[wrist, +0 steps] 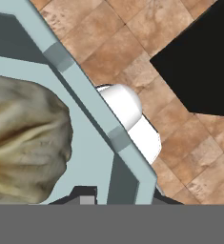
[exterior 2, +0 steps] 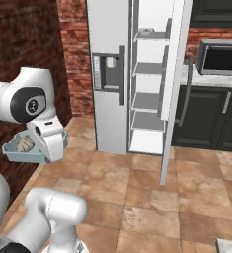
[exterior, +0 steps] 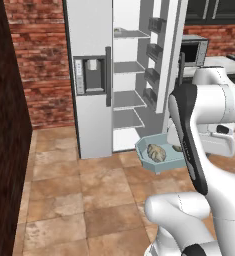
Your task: Place two dumplings into each of the tupperware containers and then place the containers in the fridge.
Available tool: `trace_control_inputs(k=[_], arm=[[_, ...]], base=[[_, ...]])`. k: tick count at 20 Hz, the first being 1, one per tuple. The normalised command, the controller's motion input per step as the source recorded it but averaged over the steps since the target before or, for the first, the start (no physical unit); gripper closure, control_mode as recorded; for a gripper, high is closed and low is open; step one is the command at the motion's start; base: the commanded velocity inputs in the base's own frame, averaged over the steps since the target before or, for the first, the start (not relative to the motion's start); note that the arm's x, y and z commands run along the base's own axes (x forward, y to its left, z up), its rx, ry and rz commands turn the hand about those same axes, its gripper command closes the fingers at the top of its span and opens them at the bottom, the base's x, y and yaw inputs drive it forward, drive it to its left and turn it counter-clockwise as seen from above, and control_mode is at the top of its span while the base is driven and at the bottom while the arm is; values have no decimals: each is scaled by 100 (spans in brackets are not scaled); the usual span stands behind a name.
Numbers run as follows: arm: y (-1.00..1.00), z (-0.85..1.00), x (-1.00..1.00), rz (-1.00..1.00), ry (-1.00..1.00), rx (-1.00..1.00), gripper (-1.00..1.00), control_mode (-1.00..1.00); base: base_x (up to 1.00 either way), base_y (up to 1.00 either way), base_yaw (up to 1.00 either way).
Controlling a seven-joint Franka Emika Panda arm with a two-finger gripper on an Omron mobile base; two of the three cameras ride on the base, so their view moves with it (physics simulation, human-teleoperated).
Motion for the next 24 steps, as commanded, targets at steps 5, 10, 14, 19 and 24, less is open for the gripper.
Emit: trace_control_inputs(k=[5,10,14,19,24], arm=[[0,0,0,0,0,0,100,100],[0,0,0,0,0,0,100,100],[0,0,0,0,0,0,100,100],[0,0,0,0,0,0,100,100],[0,0,0,0,0,0,100,100]], base=[[100,-25,0],[100,-37,0],[100,-42,0],[90,-9,0],[75,-15,1]])
